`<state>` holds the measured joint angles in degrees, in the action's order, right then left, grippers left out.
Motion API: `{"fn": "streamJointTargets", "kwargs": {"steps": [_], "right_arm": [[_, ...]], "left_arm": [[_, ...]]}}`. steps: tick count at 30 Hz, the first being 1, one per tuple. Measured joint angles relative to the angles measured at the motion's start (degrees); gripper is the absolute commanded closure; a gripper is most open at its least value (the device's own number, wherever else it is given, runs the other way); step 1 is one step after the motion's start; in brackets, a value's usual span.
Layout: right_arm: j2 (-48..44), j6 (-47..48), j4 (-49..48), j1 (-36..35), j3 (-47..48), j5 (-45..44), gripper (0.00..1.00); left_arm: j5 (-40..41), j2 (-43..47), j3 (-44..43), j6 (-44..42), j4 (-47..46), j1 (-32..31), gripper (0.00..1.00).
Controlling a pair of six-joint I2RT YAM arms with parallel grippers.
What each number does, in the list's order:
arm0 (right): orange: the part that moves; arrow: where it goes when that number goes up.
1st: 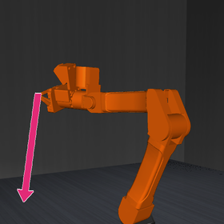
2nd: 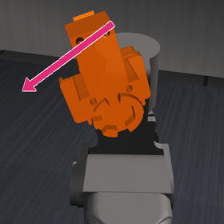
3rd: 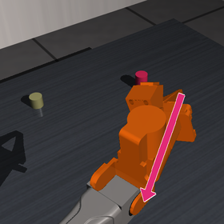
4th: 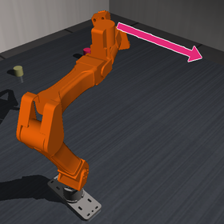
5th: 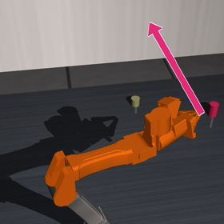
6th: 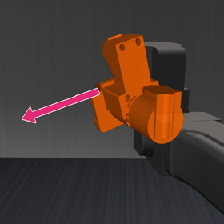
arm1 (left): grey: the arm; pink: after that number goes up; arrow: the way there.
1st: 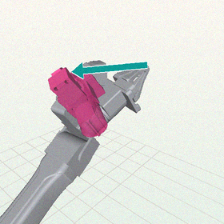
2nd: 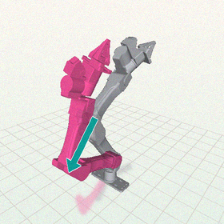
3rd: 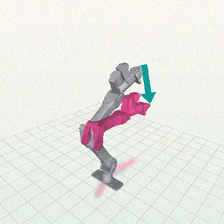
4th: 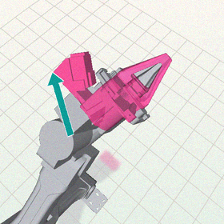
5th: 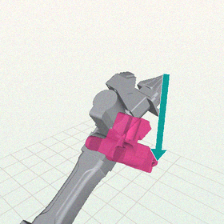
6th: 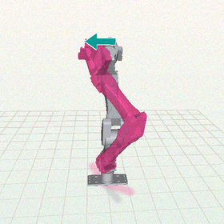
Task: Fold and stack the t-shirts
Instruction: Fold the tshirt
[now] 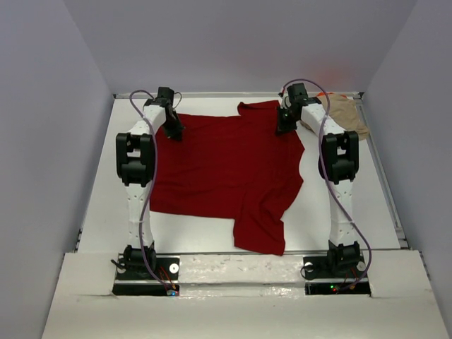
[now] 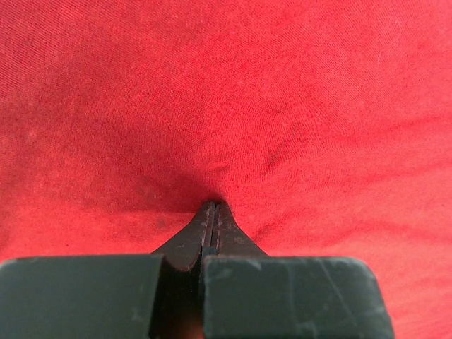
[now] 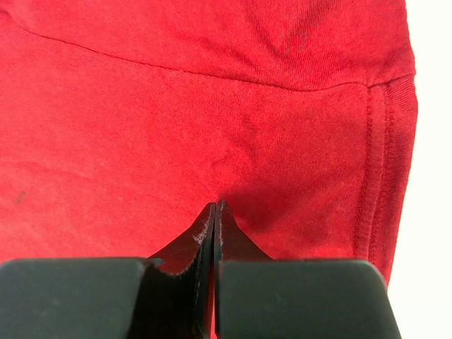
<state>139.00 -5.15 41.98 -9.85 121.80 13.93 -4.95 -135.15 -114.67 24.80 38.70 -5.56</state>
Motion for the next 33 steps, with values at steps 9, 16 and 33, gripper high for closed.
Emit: {"fn": "streamJointTargets", "kwargs": {"steps": [9,16,33], "right_arm": [[-0.2,-0.2,-1.6,0.0,-2.5,-0.1,1.00],[-1.1,-0.3,-2.8,0.0,-4.3,-0.2,1.00],[-5.4,-1.4,-5.2,-0.9,-11.5,-1.6,1.00]], "left_arm": [[-2.4,4.5,8.9,1.8,-6.7,0.5,1.00],[-2.6,7.0,13.1,2.1,-8.0,0.4,1.00],[-2.6,11.1,19.9,2.7,-10.4,0.4,1.00]]}}
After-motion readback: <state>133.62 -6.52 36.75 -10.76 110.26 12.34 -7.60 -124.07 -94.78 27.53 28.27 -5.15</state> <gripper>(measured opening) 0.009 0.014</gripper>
